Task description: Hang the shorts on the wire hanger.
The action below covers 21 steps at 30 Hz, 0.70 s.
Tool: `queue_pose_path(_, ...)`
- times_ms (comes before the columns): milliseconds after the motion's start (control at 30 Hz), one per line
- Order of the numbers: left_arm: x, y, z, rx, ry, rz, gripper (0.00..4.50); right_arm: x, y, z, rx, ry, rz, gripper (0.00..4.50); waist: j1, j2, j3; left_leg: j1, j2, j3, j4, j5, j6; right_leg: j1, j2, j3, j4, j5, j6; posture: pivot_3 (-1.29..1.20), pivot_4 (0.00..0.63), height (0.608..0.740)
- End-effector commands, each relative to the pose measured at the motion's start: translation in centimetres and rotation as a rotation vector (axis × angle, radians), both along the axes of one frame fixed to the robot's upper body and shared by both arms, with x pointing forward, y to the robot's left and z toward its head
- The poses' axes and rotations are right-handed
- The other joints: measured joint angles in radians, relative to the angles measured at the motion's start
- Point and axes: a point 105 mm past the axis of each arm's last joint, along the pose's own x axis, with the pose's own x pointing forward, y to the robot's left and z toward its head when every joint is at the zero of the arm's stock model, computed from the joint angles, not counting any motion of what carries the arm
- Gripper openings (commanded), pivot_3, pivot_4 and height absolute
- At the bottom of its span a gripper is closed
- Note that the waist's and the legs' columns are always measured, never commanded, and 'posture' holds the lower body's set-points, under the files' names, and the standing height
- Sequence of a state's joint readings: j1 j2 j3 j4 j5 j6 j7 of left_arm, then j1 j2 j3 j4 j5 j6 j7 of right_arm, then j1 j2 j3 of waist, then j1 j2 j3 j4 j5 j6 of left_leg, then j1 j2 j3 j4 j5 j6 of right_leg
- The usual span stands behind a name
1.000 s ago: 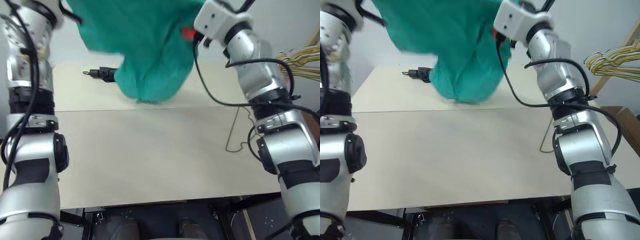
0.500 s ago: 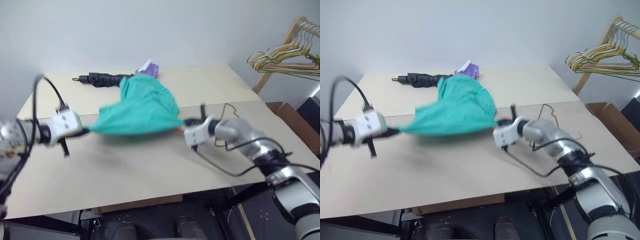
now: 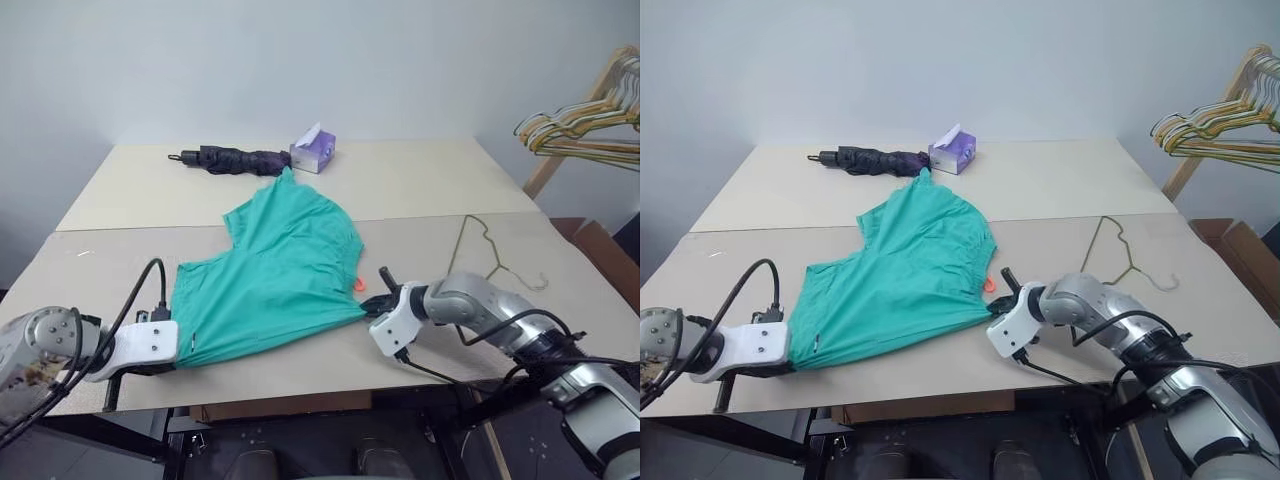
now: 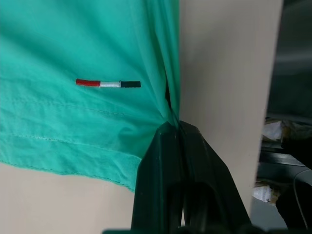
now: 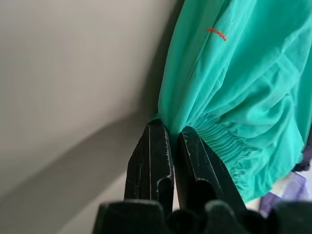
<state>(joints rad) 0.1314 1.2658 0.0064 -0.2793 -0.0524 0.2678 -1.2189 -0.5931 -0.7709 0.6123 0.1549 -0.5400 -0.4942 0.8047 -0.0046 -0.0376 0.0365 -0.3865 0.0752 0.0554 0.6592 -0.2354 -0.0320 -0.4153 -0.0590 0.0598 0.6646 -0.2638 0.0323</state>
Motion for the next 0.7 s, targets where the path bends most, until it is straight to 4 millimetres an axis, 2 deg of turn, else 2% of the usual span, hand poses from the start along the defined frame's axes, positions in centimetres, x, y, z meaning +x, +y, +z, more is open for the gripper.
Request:
queue_pose_path(33, 0.6, 0.0, 1.0, 0.002, -0.047, 0.003, 0.01, -0.3, -1.0, 1.7, 0.025, 0.035, -0.032, 0.31, 0.002, 0.0, 0.0, 0.001, 0.0, 0.0, 0.0, 0.0, 0.001, 0.001, 0.0, 0.0, 0.0, 0.0, 0.0, 0.08, 0.0, 0.74)
queue_pose_path(67, 0.7, -0.1, 1.0, -0.005, -0.054, -0.005, 0.0, -0.6, -0.9, 1.8, 0.032, 0.051, -0.019, 0.68, 0.002, 0.0, 0.0, 0.001, 0.0, 0.0, 0.0, -0.001, 0.001, 0.002, 0.0, 0.0, 0.0, 0.0, 0.0, 0.08, 0.0, 0.74)
queue_pose_path(167, 0.5, -0.3, 1.2, -0.008, -0.034, -0.028, 0.68, -2.0, -0.8, 2.0, 0.021, 0.108, 0.012, 1.61, 0.003, 0.0, 0.0, 0.002, 0.0, 0.0, 0.0, -0.001, 0.002, 0.003, 0.0, 0.0, -0.001, 0.0, 0.0, 0.07, 0.0, 0.74)
queue_pose_path(300, 0.8, 0.0, 2.0, -0.007, -0.042, -0.032, 1.99, -2.6, -0.7, 2.5, 0.087, 0.16, -0.031, 3.04, 0.002, 0.0, 0.0, 0.004, 0.0, 0.0, 0.0, -0.001, 0.003, 0.004, 0.0, 0.0, -0.001, 0.0, 0.0, 0.05, 0.0, 0.74)
queue_pose_path(433, 1.8, -0.4, 4.2, -0.091, -0.083, -0.024, 3.3, -2.3, -1.6, 4.4, 0.221, 0.214, -0.185, 4.46, 0.001, 0.0, 0.0, 0.005, 0.0, 0.0, 0.001, -0.002, 0.002, 0.006, 0.0, 0.0, -0.001, 0.0, 0.0, 0.05, 0.0, 0.74)
queue_pose_path(467, 2.2, -1.1, 5.0, -0.157, -0.107, -0.027, 3.64, -1.6, -1.9, 5.1, 0.287, 0.221, -0.266, 4.5, 0.002, 0.0, 0.0, 0.004, 0.0, 0.0, 0.001, -0.002, 0.002, 0.006, 0.0, 0.0, -0.001, 0.0, 0.0, 0.04, 0.0, 0.74)
queue_pose_path(533, 3.3, -3.1, 6.7, -0.315, -0.164, -0.04, 4.34, 1.2, -2.6, 6.6, 0.476, 0.21, -0.515, 4.5, 0.003, 0.0, 0.0, 0.005, 0.0, 0.0, 0.002, -0.002, 0.002, 0.006, 0.0, -0.001, -0.001, 0.0, 0.0, 0.03, 0.0, 0.74)
queue_pose_path(567, 3.8, -3.9, 7.2, -0.36, -0.188, -0.052, 4.45, 2.2, -3.1, 7.0, 0.543, 0.228, -0.629, 4.5, 0.002, -0.001, 0.0, 0.006, 0.0, 0.0, 0.002, -0.002, 0.002, 0.008, 0.0, -0.001, -0.001, 0.0, 0.0, 0.01, 0.0, 0.74)
queue_pose_path(700, 5.3, -6.9, 8.5, -0.479, -0.25, -0.113, 4.45, 4.7, -4.9, 6.9, 0.757, 0.327, -1.0, 4.5, -0.003, -0.001, -0.001, 0.009, 0.001, -0.001, 0.002, -0.002, 0.002, 0.011, 0.001, -0.001, -0.001, 0.0, 0.0, -0.01, 0.0, 0.74)
